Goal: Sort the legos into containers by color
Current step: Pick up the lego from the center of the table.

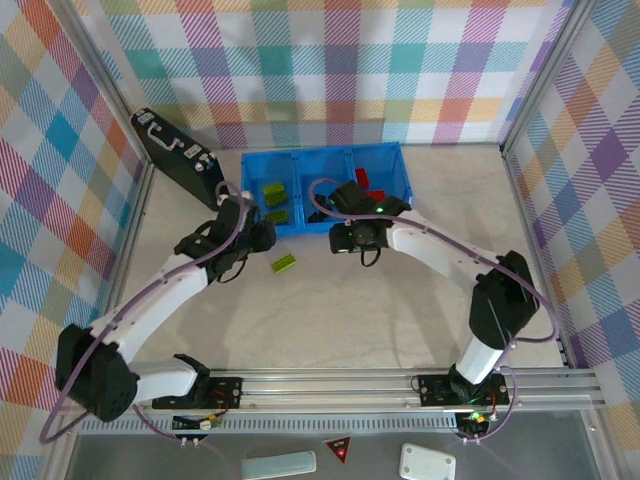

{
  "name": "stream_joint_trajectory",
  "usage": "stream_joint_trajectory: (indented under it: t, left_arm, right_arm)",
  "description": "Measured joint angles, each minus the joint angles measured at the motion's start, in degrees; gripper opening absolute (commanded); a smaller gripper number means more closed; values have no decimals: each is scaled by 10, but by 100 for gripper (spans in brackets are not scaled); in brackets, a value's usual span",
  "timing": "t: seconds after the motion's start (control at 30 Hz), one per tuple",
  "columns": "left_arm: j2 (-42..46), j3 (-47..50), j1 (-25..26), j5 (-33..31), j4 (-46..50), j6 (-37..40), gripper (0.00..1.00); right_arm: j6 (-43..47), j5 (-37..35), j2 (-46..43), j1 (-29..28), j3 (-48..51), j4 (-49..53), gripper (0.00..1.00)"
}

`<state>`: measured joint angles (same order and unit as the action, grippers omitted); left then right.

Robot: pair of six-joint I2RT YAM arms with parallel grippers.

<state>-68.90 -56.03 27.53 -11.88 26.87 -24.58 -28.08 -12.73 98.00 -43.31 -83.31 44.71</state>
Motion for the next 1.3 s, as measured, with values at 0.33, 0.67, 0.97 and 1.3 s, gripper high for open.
stream_joint_trajectory:
  t: [0.33, 0.67, 0.97, 1.3]
  left_arm:
    - [149, 45, -16, -26, 103, 2, 56]
    - [221, 94, -16, -26, 160, -18, 58]
    - [248, 116, -16, -23, 177, -35, 58]
    - [256, 116, -16, -24, 182, -42, 57]
  right_arm:
    - [0, 10, 123, -51, -128, 2, 58]
    - [11, 24, 234, -88, -232, 11, 63]
    - [52, -2, 303, -111, -264, 2, 84]
    - [64, -13, 336, -119, -263, -41, 88]
